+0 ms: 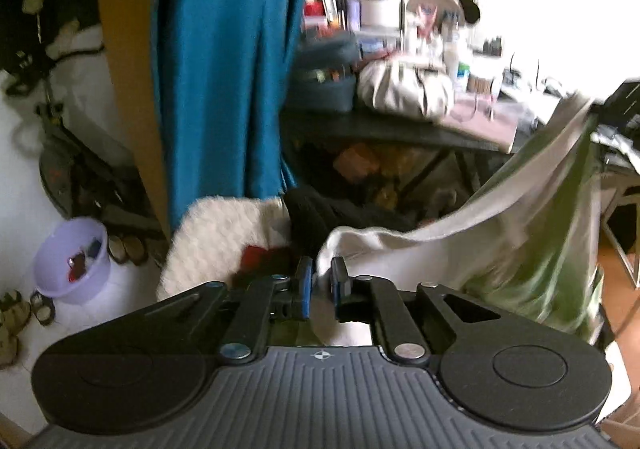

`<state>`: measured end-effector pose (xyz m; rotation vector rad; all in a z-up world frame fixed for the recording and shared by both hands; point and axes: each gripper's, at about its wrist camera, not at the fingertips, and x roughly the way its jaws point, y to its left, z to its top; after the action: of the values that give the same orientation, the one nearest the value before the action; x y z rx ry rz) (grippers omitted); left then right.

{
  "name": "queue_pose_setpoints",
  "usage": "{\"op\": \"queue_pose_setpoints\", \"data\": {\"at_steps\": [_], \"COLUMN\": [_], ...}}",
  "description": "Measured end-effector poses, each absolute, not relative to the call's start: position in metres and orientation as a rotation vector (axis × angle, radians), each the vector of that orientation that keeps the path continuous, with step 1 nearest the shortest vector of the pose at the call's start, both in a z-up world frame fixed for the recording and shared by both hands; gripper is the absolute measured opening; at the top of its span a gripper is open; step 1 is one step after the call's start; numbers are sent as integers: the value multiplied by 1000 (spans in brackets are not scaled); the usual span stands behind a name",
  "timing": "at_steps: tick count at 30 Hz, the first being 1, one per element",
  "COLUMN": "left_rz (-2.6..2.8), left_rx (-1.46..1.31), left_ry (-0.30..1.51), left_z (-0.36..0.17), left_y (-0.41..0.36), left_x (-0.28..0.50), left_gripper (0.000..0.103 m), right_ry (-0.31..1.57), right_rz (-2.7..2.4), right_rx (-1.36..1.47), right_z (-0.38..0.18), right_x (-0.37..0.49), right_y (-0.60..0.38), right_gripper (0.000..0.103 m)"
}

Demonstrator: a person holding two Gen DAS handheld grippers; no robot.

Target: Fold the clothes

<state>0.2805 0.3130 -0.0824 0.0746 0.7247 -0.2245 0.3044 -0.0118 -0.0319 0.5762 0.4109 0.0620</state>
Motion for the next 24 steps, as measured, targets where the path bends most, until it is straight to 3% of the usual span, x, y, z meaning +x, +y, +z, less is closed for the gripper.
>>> {"op": "queue_pose_setpoints", "data": {"at_steps": [3, 5, 7, 16, 19, 24], "left_rz": [-238, -256, -280, -273, -146, 62], "left_rx": [96, 115, 133, 254, 238, 233], "left_ry": [792, 831, 871, 940, 935, 631], "left_z": [-106, -118, -129, -138, -129, -68], "left_y": [296, 283, 269, 237, 248, 277], "left_x": [295, 299, 299, 289, 288, 256], "left_gripper": [24, 41, 46, 55, 10, 7], "right_ry": [401, 398, 392, 367, 376, 422], "right_rz": [95, 103, 105, 106, 107, 80], "right_rx": [573, 579, 576, 560, 549, 491], "right_z": [-20, -15, -11, -1, -5, -23], "right_x": [289, 281, 272, 242, 238, 238], "right_y": [-12, -15, -19, -34, -37, -40], "right_gripper": [8, 8, 8, 7, 7, 9]}}
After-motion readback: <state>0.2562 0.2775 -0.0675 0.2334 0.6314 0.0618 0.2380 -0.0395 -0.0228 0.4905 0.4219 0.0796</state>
